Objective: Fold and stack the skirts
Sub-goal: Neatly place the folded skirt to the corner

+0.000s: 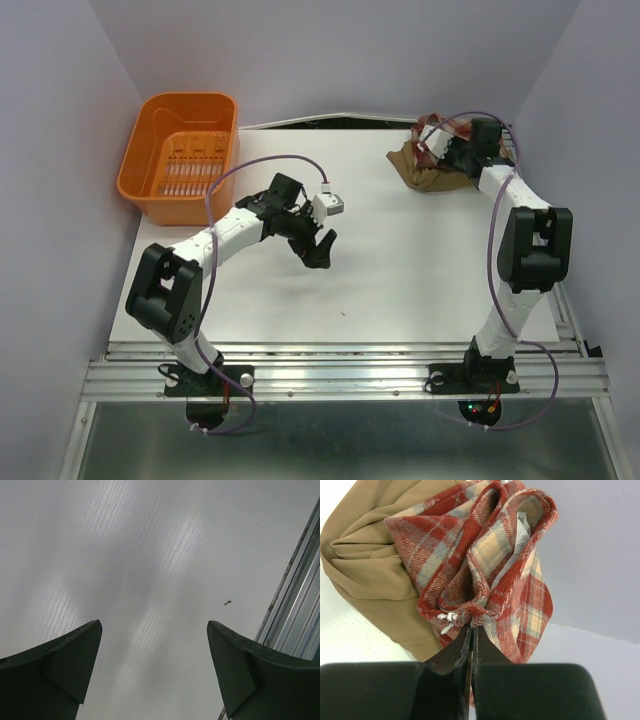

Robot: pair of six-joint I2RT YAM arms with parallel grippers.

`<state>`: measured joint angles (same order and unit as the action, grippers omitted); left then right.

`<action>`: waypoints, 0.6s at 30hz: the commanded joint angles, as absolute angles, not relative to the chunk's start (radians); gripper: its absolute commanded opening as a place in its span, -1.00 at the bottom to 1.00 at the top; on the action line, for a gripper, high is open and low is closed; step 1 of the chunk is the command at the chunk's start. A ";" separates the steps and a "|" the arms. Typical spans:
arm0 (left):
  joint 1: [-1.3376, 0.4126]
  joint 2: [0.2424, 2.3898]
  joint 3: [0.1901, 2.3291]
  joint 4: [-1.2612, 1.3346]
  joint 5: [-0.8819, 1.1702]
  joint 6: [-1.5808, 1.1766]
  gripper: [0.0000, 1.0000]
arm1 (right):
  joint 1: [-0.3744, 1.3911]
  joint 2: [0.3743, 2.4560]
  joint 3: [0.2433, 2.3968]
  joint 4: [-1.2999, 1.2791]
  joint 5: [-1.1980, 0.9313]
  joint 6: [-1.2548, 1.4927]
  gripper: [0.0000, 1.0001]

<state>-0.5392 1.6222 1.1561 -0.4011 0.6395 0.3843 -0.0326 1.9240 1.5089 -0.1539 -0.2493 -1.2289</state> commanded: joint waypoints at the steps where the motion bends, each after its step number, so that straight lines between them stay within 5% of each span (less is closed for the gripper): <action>1: -0.538 1.620 1.203 -0.408 0.667 0.393 0.97 | -0.029 1.901 1.560 -0.078 -0.241 -1.194 -0.99; 9: -0.538 1.609 1.187 -0.407 0.661 0.396 0.97 | -0.047 1.960 1.699 -0.039 -0.166 -1.069 -0.99; 18: -0.537 1.621 1.184 -0.405 0.664 0.394 0.97 | -0.081 2.158 1.793 0.380 0.168 -0.959 -0.99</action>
